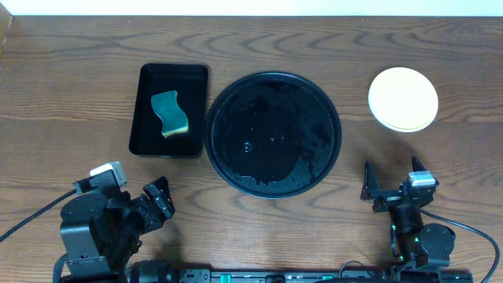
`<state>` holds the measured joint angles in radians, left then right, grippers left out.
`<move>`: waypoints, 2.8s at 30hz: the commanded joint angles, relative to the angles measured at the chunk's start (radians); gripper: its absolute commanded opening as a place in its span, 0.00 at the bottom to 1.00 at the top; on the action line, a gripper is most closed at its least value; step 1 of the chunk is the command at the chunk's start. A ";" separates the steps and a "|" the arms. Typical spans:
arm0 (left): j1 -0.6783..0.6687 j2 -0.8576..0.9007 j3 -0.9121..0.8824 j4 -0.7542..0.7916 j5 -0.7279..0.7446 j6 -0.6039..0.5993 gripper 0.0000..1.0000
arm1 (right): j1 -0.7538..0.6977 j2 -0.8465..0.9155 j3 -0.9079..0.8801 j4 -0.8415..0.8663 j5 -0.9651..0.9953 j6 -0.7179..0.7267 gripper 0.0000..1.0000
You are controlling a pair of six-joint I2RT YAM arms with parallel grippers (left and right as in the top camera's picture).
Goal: Clean dirty plates on tray and stack at the side
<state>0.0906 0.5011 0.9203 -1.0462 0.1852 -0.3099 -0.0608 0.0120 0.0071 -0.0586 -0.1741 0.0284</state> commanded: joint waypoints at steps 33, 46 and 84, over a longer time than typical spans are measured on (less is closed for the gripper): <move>0.002 -0.005 -0.003 -0.057 -0.019 0.029 0.84 | -0.004 -0.006 -0.001 -0.002 -0.025 0.000 0.99; -0.143 -0.206 -0.344 0.302 0.016 0.120 0.84 | -0.004 -0.006 -0.001 -0.002 -0.025 0.000 0.99; -0.146 -0.500 -0.916 0.980 -0.272 0.238 0.84 | -0.004 -0.006 -0.001 -0.002 -0.025 0.000 0.99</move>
<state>-0.0536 0.0116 0.0204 -0.0212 -0.0807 -0.1810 -0.0608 0.0120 0.0067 -0.0555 -0.1902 0.0296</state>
